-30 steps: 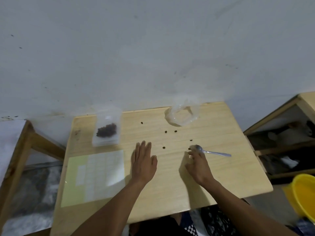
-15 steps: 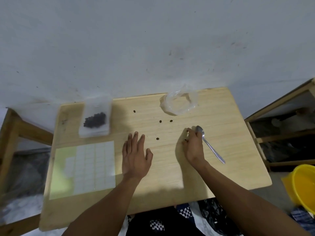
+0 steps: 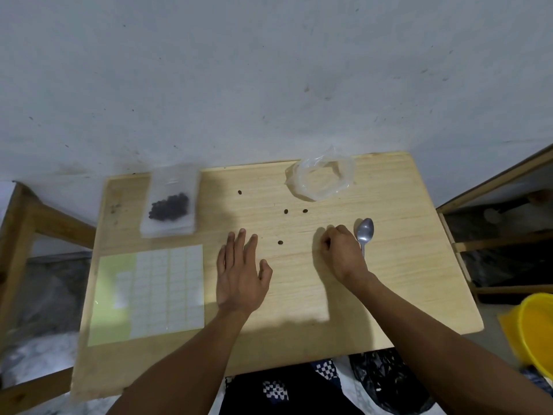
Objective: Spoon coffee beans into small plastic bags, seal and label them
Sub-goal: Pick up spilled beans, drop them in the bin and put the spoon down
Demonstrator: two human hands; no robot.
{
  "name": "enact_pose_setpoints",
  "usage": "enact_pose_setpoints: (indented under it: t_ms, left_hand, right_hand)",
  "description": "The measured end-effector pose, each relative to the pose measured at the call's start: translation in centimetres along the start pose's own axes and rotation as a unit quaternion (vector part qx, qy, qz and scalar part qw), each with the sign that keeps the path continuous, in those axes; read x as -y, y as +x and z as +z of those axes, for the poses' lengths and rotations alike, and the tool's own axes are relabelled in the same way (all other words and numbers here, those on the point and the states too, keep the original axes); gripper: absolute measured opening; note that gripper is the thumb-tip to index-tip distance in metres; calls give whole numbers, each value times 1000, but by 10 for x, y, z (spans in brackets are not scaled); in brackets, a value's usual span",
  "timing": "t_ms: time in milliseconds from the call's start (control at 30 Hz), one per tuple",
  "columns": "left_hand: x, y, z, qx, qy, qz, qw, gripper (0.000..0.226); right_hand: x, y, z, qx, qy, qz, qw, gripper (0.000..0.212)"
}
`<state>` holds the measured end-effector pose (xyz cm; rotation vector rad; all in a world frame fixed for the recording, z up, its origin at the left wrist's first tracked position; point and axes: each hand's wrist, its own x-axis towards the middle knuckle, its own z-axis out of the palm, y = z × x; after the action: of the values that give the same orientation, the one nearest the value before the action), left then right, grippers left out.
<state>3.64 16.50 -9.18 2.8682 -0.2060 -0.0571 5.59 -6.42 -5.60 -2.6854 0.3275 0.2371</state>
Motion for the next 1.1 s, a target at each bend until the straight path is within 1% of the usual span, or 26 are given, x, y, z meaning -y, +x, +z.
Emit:
enact_pose_setpoints:
  t_ms: [67, 167, 200, 233, 267, 300, 333, 367, 400, 433, 500, 533, 567, 600, 633, 700, 733, 767, 800, 833, 867, 900, 933, 1000, 1033, 1100]
  left_hand:
    - [0, 0, 0, -1, -1, 0, 1000, 57]
    - [1, 0, 1, -1, -4, 2, 1000, 57]
    - [2, 0, 1, -2, -4, 3, 1000, 57]
    - [2, 0, 1, -3, -5, 3, 1000, 57]
    - [2, 0, 1, -2, -4, 4, 1000, 57]
    - [2, 0, 1, -2, -4, 4, 1000, 57]
    - [2, 0, 1, -3, -4, 4, 1000, 57]
    - [2, 0, 1, -3, -6, 5, 1000, 57]
    - [2, 0, 0, -2, -7, 4, 1000, 57]
    - [2, 0, 1, -2, -8, 4, 1000, 57]
    - [3, 0, 0, -4, -8, 4, 1000, 57]
    - [3, 0, 0, -6, -8, 4, 1000, 57]
    - [3, 0, 0, -6, -9, 5, 1000, 57]
    - [2, 0, -1, -6, -9, 5, 1000, 57]
    - [2, 0, -1, -6, -8, 5, 1000, 57]
    - [2, 0, -1, -4, -5, 3, 1000, 57]
    - [3, 0, -2, -3, -5, 2, 1000, 57]
    - [3, 0, -2, -1, -5, 1, 1000, 57]
    - [2, 0, -2, 1, -4, 0, 1000, 57]
    - [2, 0, -2, 2, -3, 0, 1000, 57]
    - [2, 0, -2, 3, -3, -1, 1000, 57]
    - [2, 0, -2, 3, -2, -1, 1000, 57]
    - [2, 0, -2, 3, -2, -1, 1000, 57]
    - [2, 0, -2, 2, 0, -2, 1000, 58]
    - [2, 0, -2, 2, 2, -4, 1000, 58]
    - [1, 0, -2, 1, 2, -6, 1000, 58]
  right_hand:
    - [2, -1, -1, 12, -51, -28, 998, 14]
    - [3, 1, -3, 18, -73, -52, 996, 14]
    - [5, 2, -5, 18, -65, -42, 997, 14]
    - [6, 3, -6, 11, -21, -4, 1000, 15]
    - [8, 4, -8, -5, 65, 59, 996, 15]
    - [10, 4, -10, -25, 180, 134, 974, 15]
    - [12, 3, -12, -34, 304, 201, 931, 14]
    - [14, 1, -15, -17, 421, 242, 874, 13]
    - [16, -2, -18, 15, 521, 260, 813, 11]
    - [20, -6, -21, 47, 608, 265, 747, 12]
    - [26, -11, -26, 91, 752, 268, 596, 17]
    - [30, -13, -28, 105, 799, 267, 529, 19]
    - [34, -15, -29, 117, 832, 260, 475, 19]
    - [38, -17, -30, 126, 853, 250, 441, 19]
    - [42, -18, -30, 134, 865, 241, 419, 17]
    - [48, -18, -30, 145, 874, 232, 401, 15]
    - [49, -17, -30, 149, 871, 231, 407, 16]
    - [51, -14, -31, 154, 861, 233, 426, 18]
    - [51, -9, -30, 155, 833, 236, 475, 20]
    - [51, -4, -29, 145, 778, 238, 563, 19]
    - [50, 1, -25, 119, 697, 233, 668, 16]
    - [48, 7, -20, 86, 606, 226, 758, 13]
    - [44, 14, -15, 50, 528, 220, 818, 13]
    - [38, 28, -9, 3, 426, 211, 880, 14]
    - [37, 35, -8, -9, 385, 202, 900, 16]
    - [40, 47, -6, -17, 330, 185, 926, 25]
